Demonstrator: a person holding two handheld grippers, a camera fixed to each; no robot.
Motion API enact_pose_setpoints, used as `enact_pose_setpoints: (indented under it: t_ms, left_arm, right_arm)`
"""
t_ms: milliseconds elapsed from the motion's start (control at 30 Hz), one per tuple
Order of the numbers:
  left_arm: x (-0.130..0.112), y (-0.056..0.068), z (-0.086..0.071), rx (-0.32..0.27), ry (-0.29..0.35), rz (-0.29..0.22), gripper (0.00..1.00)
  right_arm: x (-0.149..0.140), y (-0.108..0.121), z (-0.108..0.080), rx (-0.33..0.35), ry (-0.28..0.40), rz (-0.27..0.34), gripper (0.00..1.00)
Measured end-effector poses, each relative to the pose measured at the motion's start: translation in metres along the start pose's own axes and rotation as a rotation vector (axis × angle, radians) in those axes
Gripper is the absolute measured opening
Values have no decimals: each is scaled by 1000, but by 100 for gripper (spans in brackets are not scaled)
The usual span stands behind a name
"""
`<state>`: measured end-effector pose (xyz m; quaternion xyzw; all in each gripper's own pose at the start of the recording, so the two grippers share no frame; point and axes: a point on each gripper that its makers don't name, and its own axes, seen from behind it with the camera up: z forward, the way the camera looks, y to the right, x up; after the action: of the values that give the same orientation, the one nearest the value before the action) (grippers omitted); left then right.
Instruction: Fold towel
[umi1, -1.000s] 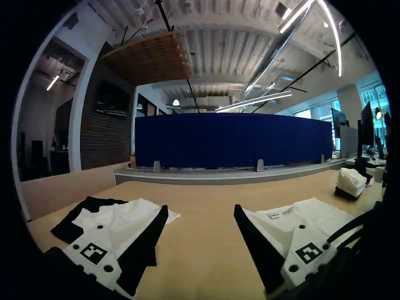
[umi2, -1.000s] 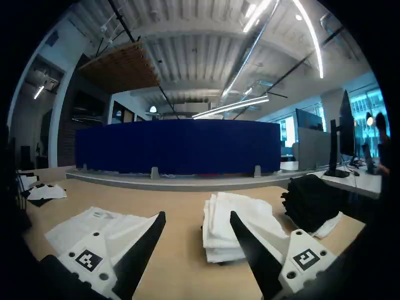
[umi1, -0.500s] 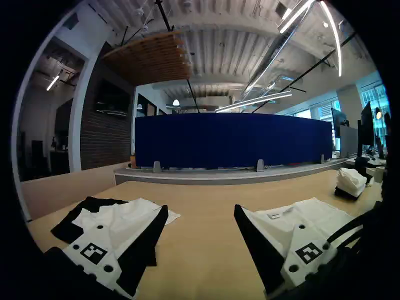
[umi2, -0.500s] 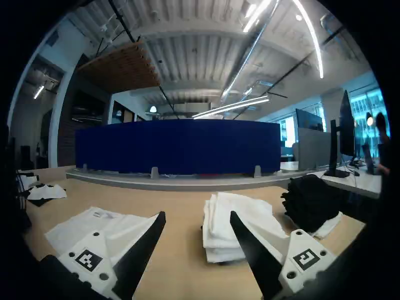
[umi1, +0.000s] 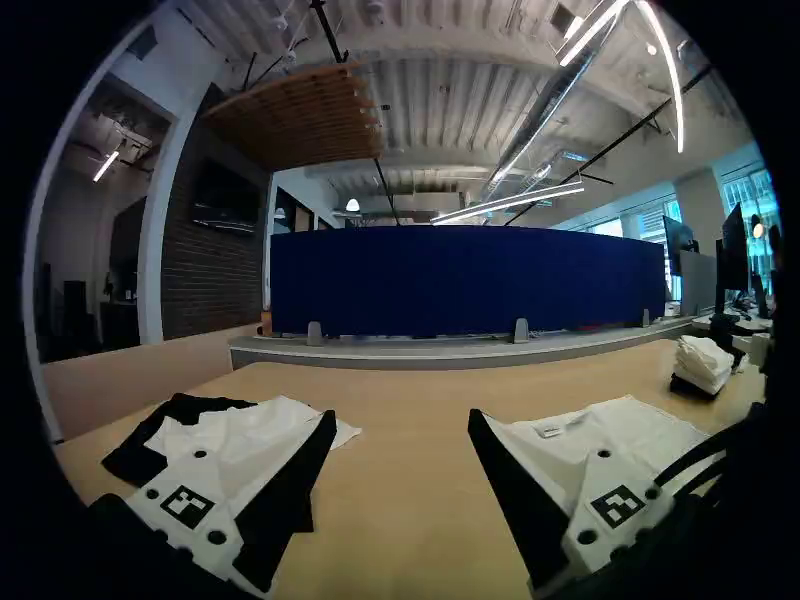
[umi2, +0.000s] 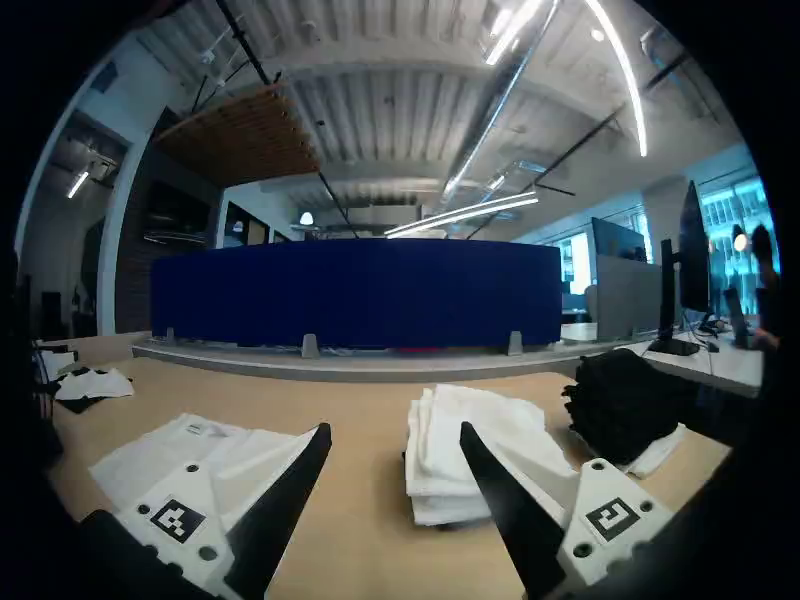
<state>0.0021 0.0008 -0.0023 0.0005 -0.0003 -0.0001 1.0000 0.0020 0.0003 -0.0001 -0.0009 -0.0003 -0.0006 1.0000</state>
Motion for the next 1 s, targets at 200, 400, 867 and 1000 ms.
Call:
enact_pose_setpoints:
  t_ms: [200,400,867,1000]
  left_arm:
    - [0,1,1,-4,-5,4,98]
    - [39,-3,4,7,26,15,98]
    - [137,9,-4,-21,17,29,98]
    - [144,15,-6,-26,-3,20,98]
  right_arm:
    - [3,7,-1,-27,-11,-10,100]
    - [44,6,-4,-28,23,-10,100]
    - [130,0,-15,-11,9,-24,100]
    - [137,-3,-15,-1,-10,-21,100]
